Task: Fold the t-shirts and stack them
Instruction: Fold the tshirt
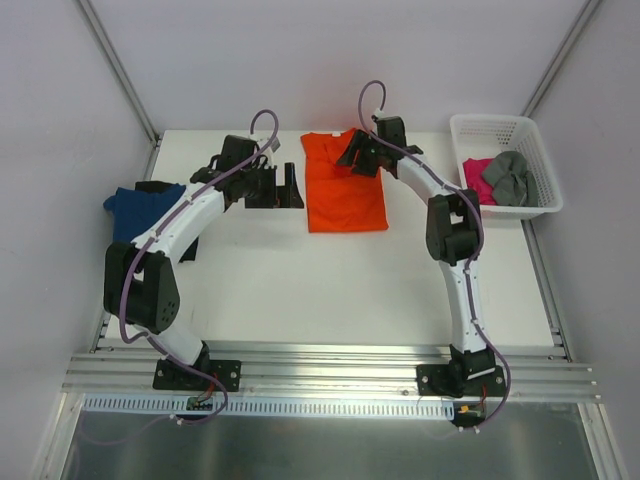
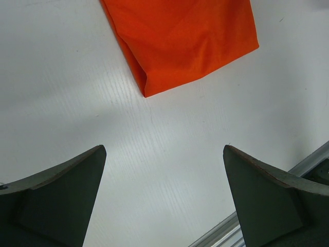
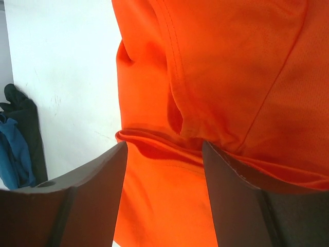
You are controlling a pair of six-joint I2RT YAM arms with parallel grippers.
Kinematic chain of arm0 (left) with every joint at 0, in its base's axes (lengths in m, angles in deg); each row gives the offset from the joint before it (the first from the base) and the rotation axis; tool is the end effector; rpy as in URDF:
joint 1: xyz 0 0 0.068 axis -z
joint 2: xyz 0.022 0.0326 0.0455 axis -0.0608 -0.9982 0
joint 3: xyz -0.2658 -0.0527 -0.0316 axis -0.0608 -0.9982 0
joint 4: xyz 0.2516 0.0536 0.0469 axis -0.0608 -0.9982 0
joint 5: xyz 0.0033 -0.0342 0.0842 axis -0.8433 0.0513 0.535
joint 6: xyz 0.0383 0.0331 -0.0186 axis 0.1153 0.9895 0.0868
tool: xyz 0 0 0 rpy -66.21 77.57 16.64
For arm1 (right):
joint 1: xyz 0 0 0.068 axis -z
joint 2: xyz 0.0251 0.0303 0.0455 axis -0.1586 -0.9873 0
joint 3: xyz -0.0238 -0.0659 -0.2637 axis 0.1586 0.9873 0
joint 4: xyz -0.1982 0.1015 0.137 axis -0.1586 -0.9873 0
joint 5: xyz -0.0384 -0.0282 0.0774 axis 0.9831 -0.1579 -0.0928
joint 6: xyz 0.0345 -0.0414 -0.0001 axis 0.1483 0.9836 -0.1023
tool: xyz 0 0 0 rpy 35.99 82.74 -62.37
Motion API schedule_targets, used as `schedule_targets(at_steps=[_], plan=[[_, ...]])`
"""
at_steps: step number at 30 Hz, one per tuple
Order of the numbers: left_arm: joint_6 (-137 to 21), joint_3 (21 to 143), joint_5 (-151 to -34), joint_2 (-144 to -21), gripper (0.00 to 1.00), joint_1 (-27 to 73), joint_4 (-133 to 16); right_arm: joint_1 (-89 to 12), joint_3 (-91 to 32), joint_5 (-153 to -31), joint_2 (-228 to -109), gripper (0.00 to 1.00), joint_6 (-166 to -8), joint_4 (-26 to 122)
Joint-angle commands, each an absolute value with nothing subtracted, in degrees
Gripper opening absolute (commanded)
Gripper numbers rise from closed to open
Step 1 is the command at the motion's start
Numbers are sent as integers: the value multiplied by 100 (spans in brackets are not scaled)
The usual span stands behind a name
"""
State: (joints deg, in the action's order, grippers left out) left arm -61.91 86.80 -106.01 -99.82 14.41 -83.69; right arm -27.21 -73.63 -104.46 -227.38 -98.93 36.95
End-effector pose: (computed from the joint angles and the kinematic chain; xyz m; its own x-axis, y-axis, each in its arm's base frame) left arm 0.3467 -0.1259 0.2996 -0.7296 -0.0297 -0.6832 0.3765 0.8166 -0.4376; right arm 0.5326 0.1869 0.1962 -0.6611 0.0981 -0.7439 -0.3804 0.8108 0.4449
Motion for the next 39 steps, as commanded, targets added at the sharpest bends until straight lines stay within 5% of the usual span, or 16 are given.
schedule_targets(at_steps=[1, 13, 30, 39], plan=[[-6027, 8708, -10458, -9731, 99, 1392, -8355, -2653, -7170, -10571, -22017, 63, -9874, 3899], [-6317, 9121, -11231, -11048, 97, 1374, -8505, -1862, -4060, -10871, -19782, 61, -9557, 3301], [-6703, 10009, -11838, -12956, 92, 1366, -8268, -1651, -3355, -11592, -20441, 57, -10049, 3108], [-6897, 10044, -12057, -13255, 75, 1488, -8048, -1633, -3205, -11680, -20598, 54, -10234, 3161]])
